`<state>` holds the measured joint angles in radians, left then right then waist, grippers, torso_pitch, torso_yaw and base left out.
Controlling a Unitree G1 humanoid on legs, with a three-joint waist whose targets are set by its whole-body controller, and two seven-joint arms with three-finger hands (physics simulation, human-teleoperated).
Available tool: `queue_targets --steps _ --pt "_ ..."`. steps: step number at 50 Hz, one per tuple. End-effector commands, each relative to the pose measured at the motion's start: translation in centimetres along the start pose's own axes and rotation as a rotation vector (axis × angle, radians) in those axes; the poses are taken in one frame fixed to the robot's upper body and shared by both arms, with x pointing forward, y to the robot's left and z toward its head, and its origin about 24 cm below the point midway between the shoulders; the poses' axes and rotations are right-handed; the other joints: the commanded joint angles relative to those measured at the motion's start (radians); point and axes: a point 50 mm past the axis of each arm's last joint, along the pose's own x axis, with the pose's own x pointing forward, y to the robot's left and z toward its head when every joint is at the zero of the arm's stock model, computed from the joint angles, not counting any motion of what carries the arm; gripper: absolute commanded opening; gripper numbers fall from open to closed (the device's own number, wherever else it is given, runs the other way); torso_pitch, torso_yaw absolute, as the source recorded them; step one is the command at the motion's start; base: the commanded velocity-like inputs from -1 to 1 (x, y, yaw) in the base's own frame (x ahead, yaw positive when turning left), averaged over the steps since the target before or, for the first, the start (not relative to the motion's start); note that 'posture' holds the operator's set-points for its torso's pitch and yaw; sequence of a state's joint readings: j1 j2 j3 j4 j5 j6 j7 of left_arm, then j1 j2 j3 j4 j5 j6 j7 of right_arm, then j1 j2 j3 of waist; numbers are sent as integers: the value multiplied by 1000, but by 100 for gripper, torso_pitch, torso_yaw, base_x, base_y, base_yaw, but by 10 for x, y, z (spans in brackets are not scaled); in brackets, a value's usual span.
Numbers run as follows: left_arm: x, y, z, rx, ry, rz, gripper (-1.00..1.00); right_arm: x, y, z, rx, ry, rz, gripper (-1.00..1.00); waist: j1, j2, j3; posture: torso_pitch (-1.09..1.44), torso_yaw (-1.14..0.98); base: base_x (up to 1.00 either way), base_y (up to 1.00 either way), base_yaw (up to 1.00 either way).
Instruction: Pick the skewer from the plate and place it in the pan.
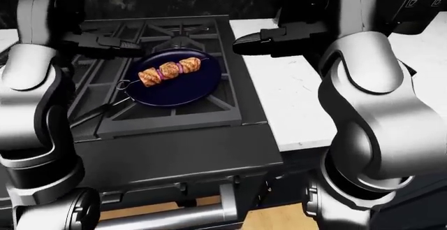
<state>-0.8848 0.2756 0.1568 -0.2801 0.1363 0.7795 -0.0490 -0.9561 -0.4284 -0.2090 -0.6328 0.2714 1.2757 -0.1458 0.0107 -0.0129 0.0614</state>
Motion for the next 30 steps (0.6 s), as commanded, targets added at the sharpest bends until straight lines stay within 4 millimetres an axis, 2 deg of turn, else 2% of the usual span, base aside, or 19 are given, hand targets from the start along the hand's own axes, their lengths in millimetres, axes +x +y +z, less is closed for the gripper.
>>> queue_targets --steps 1,11,22,30 --pt "-3 4 20 -38 -125 34 100 -3 -4 17 -2 -99 -25 100 -1 0 -27 0 0 0 0 0" --pt "-14 8 24 -107 -254 110 100 -3 6 21 -13 -186 18 100 -3 4 -28 0 0 0 0 0" --pt "-19 10 39 -154 -384 139 100 -7 9 31 -76 -277 6 100 -4 9 -28 0 0 0 0 0" --pt "-22 10 40 -167 -432 150 100 -8 7 37 -116 -342 -22 100 -6 12 -27 0 0 0 0 0"
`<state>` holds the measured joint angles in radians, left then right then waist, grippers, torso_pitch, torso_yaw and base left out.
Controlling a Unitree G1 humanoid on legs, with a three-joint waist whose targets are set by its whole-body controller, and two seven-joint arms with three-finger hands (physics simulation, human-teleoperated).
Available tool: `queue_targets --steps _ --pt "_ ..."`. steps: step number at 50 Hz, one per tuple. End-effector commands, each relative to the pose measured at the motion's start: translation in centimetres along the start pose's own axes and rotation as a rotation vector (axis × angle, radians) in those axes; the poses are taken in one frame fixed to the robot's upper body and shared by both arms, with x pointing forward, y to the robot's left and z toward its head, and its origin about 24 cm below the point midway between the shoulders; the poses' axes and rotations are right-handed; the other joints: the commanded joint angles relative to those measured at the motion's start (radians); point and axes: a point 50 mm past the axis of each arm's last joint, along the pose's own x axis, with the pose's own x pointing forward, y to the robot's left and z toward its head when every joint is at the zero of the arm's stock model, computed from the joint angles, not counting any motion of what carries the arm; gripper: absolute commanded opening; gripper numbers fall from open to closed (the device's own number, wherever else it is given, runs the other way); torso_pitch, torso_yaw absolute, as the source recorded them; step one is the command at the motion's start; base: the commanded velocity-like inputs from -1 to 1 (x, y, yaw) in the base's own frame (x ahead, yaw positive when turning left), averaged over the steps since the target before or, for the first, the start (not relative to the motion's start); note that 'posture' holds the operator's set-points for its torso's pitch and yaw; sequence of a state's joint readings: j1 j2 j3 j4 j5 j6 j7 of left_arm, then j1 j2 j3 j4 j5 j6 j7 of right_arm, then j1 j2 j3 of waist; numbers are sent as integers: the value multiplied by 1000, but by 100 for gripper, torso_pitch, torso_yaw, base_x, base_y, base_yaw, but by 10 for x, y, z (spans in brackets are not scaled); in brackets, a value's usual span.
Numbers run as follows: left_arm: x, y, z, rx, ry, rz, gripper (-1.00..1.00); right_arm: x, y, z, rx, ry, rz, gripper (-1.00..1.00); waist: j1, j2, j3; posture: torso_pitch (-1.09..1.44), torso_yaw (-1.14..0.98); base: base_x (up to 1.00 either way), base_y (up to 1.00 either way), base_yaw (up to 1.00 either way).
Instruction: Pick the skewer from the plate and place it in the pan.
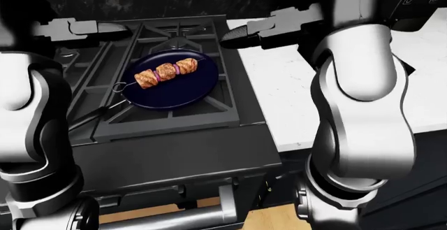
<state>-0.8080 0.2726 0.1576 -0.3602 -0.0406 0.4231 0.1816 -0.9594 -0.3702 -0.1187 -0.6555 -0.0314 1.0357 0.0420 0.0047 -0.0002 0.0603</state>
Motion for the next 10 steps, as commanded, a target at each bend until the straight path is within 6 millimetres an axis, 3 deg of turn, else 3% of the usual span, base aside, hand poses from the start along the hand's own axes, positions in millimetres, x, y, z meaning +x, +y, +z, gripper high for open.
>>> queue_targets --steps 1,10 --pt "3 2 16 -13 -89 14 100 0 -7 17 -23 -97 -44 100 0 0 -26 0 0 0 0 0" --pt "3 7 22 -38 -152 45 100 -2 -8 28 -70 -192 -74 100 -3 3 -24 0 0 0 0 0"
